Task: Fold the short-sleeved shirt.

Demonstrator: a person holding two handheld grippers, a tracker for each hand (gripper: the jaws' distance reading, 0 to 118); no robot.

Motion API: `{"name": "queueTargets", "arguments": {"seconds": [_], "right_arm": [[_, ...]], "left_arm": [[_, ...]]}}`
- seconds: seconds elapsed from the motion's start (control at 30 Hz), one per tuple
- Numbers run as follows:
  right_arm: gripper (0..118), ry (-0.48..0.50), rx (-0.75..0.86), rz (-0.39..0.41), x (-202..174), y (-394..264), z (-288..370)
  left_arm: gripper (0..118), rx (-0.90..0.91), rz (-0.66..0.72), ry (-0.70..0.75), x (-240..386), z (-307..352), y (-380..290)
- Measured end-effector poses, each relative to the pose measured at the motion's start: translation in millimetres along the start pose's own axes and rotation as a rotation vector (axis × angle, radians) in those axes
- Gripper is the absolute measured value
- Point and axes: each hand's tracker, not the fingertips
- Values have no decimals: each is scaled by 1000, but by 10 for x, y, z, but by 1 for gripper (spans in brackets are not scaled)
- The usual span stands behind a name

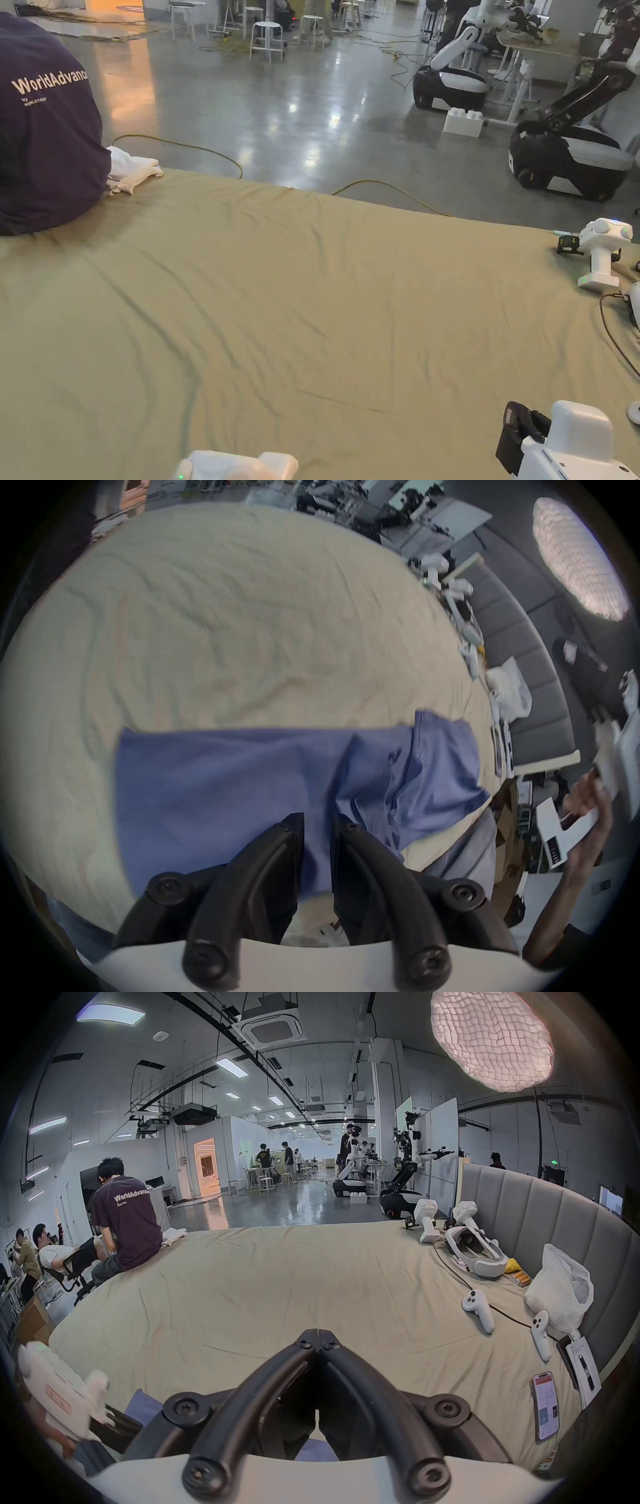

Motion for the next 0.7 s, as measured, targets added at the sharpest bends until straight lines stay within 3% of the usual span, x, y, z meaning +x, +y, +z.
{"name": "queueTargets", "arguments": {"seconds": [0.5,0.7], "right_arm": [[0,-10,-14,-9,53,-67,8],[0,3,-1,-1,6,-66,22]], "left_arm": [[19,57,-109,-97,246,-246,-224],[19,99,-26,-177,-2,69,-141]]}}
